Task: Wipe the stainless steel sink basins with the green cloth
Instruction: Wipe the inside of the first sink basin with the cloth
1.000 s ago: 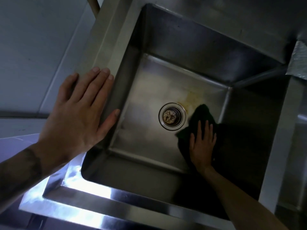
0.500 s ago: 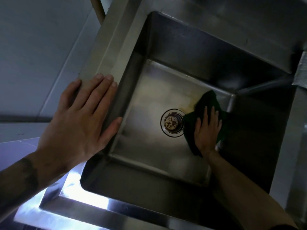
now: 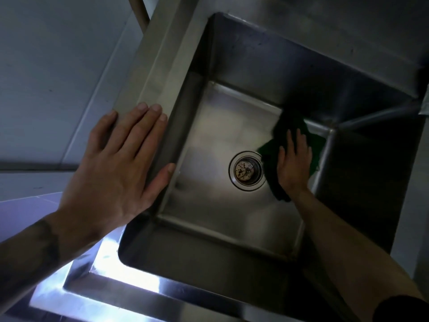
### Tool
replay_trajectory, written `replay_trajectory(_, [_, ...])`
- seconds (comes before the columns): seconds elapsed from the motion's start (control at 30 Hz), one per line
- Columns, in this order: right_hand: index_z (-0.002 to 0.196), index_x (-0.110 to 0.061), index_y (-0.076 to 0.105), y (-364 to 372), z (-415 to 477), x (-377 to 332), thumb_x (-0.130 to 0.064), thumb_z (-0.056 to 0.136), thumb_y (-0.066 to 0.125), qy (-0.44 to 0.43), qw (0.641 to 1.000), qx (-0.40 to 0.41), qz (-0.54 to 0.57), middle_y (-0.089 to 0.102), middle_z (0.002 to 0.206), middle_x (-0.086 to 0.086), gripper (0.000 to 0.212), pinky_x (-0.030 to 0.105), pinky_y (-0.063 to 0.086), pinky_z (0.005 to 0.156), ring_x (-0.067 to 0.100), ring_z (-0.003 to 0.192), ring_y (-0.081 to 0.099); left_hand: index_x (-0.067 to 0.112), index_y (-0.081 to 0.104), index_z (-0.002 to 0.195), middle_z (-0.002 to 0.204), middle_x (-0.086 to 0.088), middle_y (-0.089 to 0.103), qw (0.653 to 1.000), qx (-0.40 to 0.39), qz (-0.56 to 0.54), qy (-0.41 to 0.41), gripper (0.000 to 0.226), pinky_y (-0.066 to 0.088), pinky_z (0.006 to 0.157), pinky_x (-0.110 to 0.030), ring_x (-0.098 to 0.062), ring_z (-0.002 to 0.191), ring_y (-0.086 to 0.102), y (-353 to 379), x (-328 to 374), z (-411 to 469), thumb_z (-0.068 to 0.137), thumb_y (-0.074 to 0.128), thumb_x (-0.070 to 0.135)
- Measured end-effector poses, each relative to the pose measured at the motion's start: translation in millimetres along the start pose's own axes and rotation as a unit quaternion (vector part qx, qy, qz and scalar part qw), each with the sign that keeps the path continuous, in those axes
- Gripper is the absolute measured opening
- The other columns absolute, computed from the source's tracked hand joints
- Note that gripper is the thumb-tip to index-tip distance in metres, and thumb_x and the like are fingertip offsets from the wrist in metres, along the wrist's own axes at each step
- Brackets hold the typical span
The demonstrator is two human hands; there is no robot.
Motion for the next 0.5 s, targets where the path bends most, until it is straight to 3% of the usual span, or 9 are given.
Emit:
replay_trajectory(0.1, [0.163, -0.012, 0.031, -9, -1, 15, -0.037, 0.107, 0.028, 0.129, 0.992, 0.014, 0.009, 0.023, 0.171, 0.017, 0.061, 0.054, 0.016, 0.128, 0.035, 0.160, 0.019, 0.003, 0.030, 0.165, 0.172, -0.016, 0.033, 1.000, -0.007, 0.001, -0.003, 0.074, 0.026, 0.127, -0.058, -0.033, 0.160, 0.032, 0, 0, 0, 0.109, 0.041, 0.050])
replay_trajectory(0.17, [0.165, -0.014, 0.027, -5, 2, -11, -0.045, 0.105, 0.025, 0.164, 0.986, 0.024, 0.011, 0.019, 0.173, 0.016, 0.067, 0.053, 0.011, 0.129, 0.034, 0.161, 0.015, 0.003, 0.030, 0.165, 0.172, -0.016, 0.033, 1.000, -0.009, 0.004, 0.000, 0.075, 0.026, 0.127, -0.059, -0.032, 0.160, 0.031, 0, -1, 0, 0.109, 0.041, 0.051])
replay_trajectory(0.3, [0.165, -0.019, 0.025, 17, 10, -80, -0.051, 0.109, 0.026, 0.025, 1.000, -0.007, -0.003, 0.021, 0.173, 0.013, 0.064, 0.051, 0.006, 0.128, 0.033, 0.160, 0.016, 0.002, 0.031, 0.165, 0.171, -0.017, 0.034, 1.000, -0.010, 0.007, 0.000, 0.074, 0.026, 0.127, -0.058, -0.032, 0.160, 0.031, 1, -1, 0, 0.109, 0.041, 0.051])
replay_trajectory(0.4, [0.164, -0.019, 0.030, 16, 15, -70, -0.048, 0.111, 0.026, -0.057, 0.998, -0.023, 0.002, 0.026, 0.171, 0.014, 0.061, 0.052, 0.014, 0.129, 0.031, 0.159, 0.021, 0.002, 0.032, 0.164, 0.171, -0.016, 0.034, 1.000, -0.007, 0.013, -0.003, 0.073, 0.027, 0.127, -0.058, -0.032, 0.160, 0.031, 0, -1, 0, 0.110, 0.041, 0.051])
replay_trajectory(0.5, [0.162, -0.018, 0.036, 3, 11, -24, -0.045, 0.109, 0.028, -0.007, 1.000, -0.007, -0.001, 0.028, 0.170, 0.015, 0.060, 0.052, 0.018, 0.127, 0.033, 0.158, 0.023, 0.003, 0.031, 0.165, 0.172, -0.016, 0.032, 1.000, -0.010, 0.012, -0.001, 0.074, 0.026, 0.127, -0.058, -0.031, 0.161, 0.030, 0, -2, -1, 0.110, 0.040, 0.051])
Point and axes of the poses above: each hand's wrist, its own z-axis towards the middle knuckle, its own y-axis out of the palm, x = y × z, the point moved 3 cm from there along z, towards the middle knuckle
